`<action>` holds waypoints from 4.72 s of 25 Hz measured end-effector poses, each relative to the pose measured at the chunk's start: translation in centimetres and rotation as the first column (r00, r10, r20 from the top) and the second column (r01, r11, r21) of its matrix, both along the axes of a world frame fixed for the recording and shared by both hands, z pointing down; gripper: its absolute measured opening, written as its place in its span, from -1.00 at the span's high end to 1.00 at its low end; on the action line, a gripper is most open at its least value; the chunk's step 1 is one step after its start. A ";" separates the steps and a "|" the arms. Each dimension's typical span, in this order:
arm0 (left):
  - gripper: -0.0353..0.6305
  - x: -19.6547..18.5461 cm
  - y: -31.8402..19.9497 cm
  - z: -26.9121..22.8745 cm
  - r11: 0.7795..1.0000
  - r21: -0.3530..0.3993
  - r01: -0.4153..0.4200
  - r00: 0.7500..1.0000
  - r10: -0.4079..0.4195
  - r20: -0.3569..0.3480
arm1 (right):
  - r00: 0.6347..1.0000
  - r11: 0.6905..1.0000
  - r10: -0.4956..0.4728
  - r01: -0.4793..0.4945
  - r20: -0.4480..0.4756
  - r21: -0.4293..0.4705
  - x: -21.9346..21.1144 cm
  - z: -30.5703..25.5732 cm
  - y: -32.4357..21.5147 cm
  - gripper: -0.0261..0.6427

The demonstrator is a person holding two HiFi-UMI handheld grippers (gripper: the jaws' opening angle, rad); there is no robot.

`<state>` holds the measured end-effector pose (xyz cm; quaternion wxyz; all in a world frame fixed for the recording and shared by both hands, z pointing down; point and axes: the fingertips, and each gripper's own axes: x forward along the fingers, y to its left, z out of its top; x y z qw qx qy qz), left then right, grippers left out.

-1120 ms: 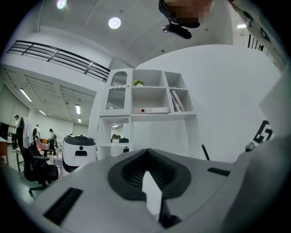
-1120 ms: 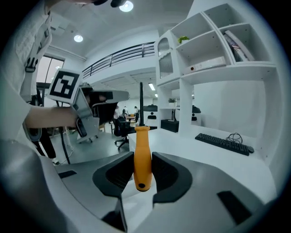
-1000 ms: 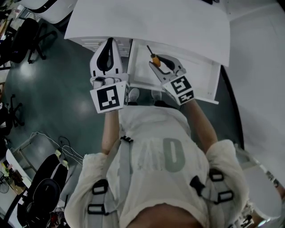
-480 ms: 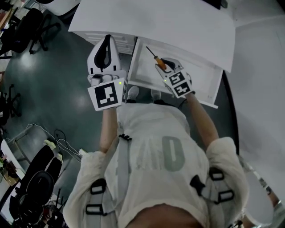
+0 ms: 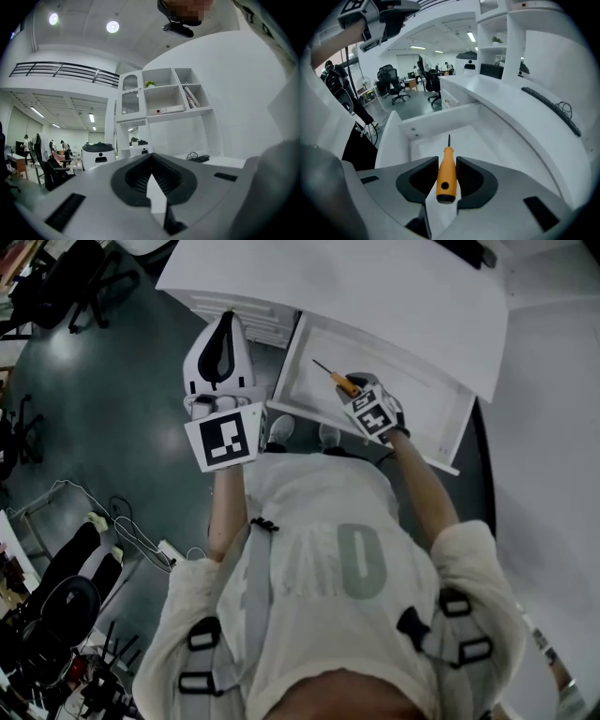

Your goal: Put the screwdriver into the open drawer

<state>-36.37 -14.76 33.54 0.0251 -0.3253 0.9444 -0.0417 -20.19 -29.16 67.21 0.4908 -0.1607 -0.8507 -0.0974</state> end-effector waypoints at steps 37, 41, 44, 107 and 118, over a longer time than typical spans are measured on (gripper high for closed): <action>0.88 1.0 3.2 0.3 0.992 -0.085 0.096 0.995 -0.095 0.019 | 0.959 1.000 0.018 -0.024 -0.284 -0.018 3.5 7.1 -1.2 0.57; 0.88 0.9 3.4 0.5 0.991 -0.089 0.101 0.995 -0.100 0.016 | 0.965 1.000 0.013 -0.012 -0.263 0.004 3.2 7.1 -1.4 0.57; 0.88 0.9 3.5 0.5 0.991 -0.089 0.101 0.995 -0.100 0.017 | 0.966 1.000 0.004 -0.004 -0.257 0.003 3.2 7.1 -1.2 0.57; 0.88 2.8 -2.7 -4.8 0.988 -0.016 -0.156 0.976 0.157 0.154 | 0.400 0.878 0.430 -0.393 0.809 -0.272 -4.2 -34.3 -1.9 0.91; 0.88 2.7 -3.2 -4.5 0.985 -0.024 -0.172 0.973 0.173 0.150 | 0.407 0.871 0.447 -0.403 0.797 -0.283 -3.7 -33.9 -2.1 0.91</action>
